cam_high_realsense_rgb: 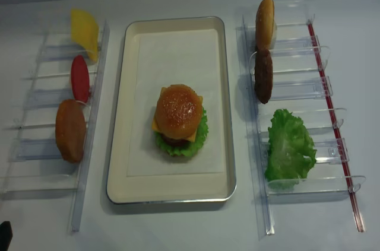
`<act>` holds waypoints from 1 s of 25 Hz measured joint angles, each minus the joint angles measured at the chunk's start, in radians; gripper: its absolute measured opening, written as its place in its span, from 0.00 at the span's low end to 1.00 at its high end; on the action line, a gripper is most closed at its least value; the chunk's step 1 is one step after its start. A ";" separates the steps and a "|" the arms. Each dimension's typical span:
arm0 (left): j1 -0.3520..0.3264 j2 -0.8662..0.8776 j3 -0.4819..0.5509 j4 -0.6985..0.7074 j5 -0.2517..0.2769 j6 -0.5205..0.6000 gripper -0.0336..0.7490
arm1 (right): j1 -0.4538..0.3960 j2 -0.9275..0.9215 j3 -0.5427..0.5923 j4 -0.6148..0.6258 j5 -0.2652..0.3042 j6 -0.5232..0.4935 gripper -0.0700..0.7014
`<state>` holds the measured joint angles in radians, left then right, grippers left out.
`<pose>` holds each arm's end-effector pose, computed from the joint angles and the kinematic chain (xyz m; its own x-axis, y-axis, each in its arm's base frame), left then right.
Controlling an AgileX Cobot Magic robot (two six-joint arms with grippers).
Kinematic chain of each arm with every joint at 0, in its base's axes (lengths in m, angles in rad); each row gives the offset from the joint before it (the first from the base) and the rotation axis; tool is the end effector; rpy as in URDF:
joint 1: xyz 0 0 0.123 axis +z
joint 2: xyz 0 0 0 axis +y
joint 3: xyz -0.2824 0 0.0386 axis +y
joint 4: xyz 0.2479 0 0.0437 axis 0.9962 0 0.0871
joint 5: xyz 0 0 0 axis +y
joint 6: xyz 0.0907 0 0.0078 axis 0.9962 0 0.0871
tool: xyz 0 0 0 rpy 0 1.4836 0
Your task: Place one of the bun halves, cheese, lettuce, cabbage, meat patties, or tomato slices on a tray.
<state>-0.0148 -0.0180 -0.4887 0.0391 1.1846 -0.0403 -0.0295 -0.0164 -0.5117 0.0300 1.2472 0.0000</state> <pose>-0.0120 0.0035 0.2643 -0.5561 -0.0173 -0.8309 -0.0295 0.9996 -0.0011 -0.0174 0.0031 0.2658 -0.5902 0.0270 -0.8068 0.0122 0.9996 0.0245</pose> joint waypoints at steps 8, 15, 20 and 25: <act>0.000 0.000 0.000 0.000 0.000 0.000 0.32 | -0.092 -0.002 0.033 0.045 -0.091 -0.096 0.45; 0.000 0.000 0.000 0.000 0.000 0.000 0.32 | -0.121 -0.002 0.040 0.059 -0.107 -0.102 0.45; 0.000 0.000 0.000 0.000 0.000 0.000 0.32 | -0.121 -0.002 0.040 0.061 -0.109 -0.102 0.45; 0.000 0.000 0.000 0.000 0.000 0.000 0.32 | -0.121 -0.002 0.040 0.061 -0.112 -0.102 0.45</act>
<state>-0.0148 -0.0180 -0.4887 0.0391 1.1846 -0.0403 -0.1500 -0.0180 -0.4717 0.0909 1.1356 -0.1020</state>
